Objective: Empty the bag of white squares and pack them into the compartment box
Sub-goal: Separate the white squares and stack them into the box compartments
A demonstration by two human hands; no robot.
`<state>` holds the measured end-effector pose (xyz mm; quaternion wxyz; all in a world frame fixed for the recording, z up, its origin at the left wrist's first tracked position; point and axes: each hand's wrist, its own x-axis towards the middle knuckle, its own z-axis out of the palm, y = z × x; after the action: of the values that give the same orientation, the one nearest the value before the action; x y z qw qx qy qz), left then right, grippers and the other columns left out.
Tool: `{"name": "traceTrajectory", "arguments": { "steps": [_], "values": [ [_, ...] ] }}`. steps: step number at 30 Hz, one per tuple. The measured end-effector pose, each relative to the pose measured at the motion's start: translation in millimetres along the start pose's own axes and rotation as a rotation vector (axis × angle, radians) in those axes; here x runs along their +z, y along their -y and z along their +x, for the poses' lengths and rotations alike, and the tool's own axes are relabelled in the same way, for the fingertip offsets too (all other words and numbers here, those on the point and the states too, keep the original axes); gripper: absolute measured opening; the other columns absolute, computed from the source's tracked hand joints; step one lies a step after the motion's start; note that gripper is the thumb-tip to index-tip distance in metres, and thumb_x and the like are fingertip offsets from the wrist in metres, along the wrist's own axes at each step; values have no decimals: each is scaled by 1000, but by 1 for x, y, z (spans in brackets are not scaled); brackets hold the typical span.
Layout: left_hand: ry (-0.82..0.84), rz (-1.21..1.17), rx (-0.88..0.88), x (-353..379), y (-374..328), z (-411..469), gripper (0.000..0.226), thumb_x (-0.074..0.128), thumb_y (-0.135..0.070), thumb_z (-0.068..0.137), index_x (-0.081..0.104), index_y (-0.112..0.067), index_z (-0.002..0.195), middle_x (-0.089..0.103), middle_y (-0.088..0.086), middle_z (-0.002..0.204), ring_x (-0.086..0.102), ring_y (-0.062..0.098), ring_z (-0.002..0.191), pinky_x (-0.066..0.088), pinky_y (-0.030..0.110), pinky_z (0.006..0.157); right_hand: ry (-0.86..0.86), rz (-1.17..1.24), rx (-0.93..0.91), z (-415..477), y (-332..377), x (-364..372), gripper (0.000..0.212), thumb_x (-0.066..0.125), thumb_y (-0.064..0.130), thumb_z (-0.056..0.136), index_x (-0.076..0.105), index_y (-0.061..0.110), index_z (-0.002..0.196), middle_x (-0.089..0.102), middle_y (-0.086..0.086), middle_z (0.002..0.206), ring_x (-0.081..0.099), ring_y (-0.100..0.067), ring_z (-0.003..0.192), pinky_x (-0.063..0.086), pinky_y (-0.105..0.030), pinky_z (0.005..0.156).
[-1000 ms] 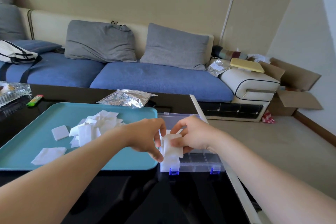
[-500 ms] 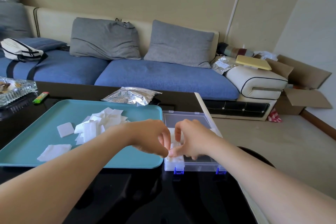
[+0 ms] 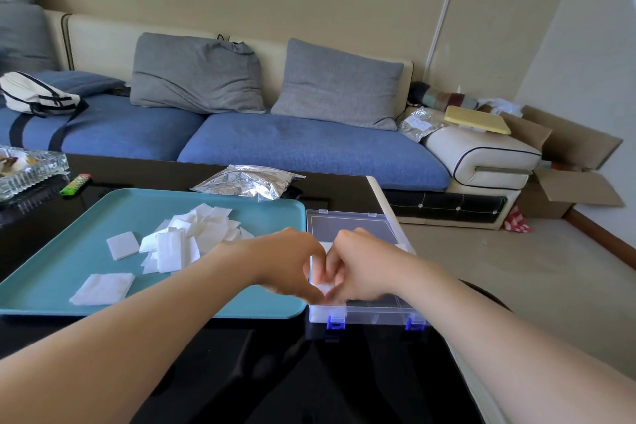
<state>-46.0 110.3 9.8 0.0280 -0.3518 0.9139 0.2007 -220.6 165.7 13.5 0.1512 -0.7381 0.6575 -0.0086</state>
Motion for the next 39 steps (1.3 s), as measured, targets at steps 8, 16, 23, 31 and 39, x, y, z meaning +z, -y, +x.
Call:
{"name": "traceTrajectory", "arguments": {
  "steps": [8,16,23,31,39],
  "values": [
    [-31,25,-119,-29,20,-10,26,51,-12,97,67,-31,93,69,-11,94,67,1,76,56,32,79,-24,-13,88,2,7,-2,24,62,28,71,76,16,87,71,3,91,62,-20,106,63,-46,82],
    [-98,179,-335,-41,60,-20,54,34,5,83,57,-43,95,53,-9,113,53,17,107,51,40,95,-255,-11,85,18,34,-9,6,54,18,87,59,16,84,52,-4,96,60,-31,96,51,-39,72],
    [-137,257,-410,-45,85,-19,52,44,0,91,56,-39,123,33,-6,116,32,27,130,36,37,95,-208,-125,-33,52,57,9,17,56,14,86,71,16,91,64,-7,98,63,-35,99,58,-44,77],
    [-91,163,-454,-37,116,-19,39,67,-41,94,54,-33,130,42,-3,124,45,27,126,45,43,104,-190,-132,-102,85,77,26,36,58,31,101,51,10,130,57,-16,117,62,-43,103,51,-42,77],
    [-127,147,-414,-38,128,-17,41,78,-38,89,60,-35,126,52,-3,132,51,22,124,48,41,101,-166,-167,-83,109,85,32,31,57,19,99,57,13,129,59,-13,115,62,-43,107,50,-42,78]
  ]
}}
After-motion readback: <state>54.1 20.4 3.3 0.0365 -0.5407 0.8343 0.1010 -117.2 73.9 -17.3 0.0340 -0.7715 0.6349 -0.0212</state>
